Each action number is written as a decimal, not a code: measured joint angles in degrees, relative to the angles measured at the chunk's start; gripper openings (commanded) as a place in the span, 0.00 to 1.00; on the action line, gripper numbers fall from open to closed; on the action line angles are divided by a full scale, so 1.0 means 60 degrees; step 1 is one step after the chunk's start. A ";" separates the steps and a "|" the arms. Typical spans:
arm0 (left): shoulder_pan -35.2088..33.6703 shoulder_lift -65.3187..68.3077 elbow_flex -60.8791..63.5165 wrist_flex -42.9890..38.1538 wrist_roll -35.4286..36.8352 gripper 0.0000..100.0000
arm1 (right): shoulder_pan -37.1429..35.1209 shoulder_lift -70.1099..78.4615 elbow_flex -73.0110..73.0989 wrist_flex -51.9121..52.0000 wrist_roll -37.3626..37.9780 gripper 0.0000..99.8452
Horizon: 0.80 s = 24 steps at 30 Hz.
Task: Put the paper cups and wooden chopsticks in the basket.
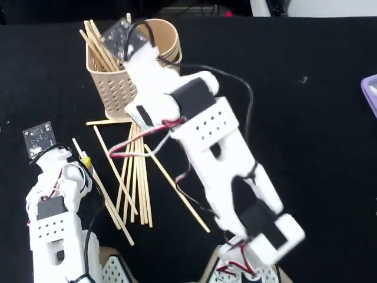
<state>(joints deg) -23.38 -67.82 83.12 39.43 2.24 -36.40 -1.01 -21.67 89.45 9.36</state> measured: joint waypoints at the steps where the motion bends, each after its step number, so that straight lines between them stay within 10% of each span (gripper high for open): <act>1: 0.0000 0.0000 0.0000 0.0000 0.0000 0.20 | -0.0073 -0.0293 0.0513 -0.0132 0.0000 0.13; 13: 0.0000 0.0000 0.0000 0.0000 0.0000 0.20 | -0.0205 -0.3253 0.9905 -0.6300 -0.0190 0.26; 24: 0.0000 0.0000 0.0000 0.0000 0.0000 0.20 | -0.1011 -0.0674 1.0271 -0.7971 -0.2125 0.24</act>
<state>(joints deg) -23.38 -67.82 83.12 39.43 2.24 -42.46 -5.05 39.96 41.63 -3.38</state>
